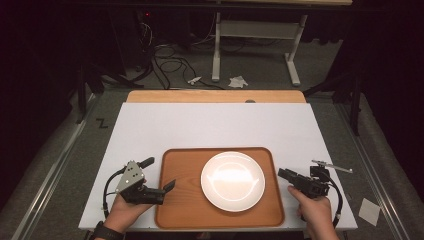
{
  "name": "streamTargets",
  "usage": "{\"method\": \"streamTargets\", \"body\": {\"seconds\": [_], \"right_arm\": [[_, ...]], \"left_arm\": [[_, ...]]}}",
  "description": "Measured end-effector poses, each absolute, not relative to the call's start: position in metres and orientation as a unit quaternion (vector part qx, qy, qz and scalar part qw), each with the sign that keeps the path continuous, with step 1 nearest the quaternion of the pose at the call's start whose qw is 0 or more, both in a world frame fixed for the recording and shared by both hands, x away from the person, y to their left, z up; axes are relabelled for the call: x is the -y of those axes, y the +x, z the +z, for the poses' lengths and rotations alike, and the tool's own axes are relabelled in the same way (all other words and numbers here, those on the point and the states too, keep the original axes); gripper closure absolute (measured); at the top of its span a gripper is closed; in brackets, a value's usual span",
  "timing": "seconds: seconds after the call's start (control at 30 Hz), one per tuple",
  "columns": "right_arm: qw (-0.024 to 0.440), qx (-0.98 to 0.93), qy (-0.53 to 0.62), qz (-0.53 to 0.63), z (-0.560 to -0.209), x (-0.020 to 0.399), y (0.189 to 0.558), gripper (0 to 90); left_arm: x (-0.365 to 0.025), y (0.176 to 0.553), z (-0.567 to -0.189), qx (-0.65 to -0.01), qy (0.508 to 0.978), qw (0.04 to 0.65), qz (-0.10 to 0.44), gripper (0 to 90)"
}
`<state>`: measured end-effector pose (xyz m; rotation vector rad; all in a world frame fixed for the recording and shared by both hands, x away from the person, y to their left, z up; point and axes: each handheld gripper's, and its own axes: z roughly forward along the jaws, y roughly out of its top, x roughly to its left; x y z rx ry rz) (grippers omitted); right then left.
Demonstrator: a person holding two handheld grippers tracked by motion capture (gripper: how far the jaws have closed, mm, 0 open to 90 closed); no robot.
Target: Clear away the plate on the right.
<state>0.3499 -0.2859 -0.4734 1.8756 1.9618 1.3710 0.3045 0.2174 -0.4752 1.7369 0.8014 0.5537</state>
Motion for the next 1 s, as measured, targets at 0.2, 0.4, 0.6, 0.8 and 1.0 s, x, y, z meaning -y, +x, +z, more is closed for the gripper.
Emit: {"method": "streamTargets", "body": {"seconds": [0.2,0.4,0.6,0.8,1.0], "right_arm": [[0.142,-0.658,0.595,0.438,-0.466,0.301,0.348,56.9],[0.212,-0.668,0.556,0.448,-0.458,0.313,0.341,44.1],[0.24,-0.676,0.493,0.491,-0.45,0.312,0.327,14.3],[0.228,-0.702,0.478,0.477,-0.457,0.301,0.334,2.8],[0.232,-0.695,0.481,0.481,-0.458,0.303,0.335,2.3]], "left_arm": [[-0.217,0.305,-0.475,-0.342,0.731,0.542,0.235,0.0],[-0.219,0.307,-0.477,-0.356,0.732,0.532,0.235,0.0],[-0.223,0.311,-0.479,-0.379,0.723,0.53,0.23,0.0],[-0.221,0.312,-0.48,-0.38,0.729,0.522,0.227,0.0],[-0.224,0.313,-0.481,-0.391,0.725,0.521,0.223,0.0]]}}
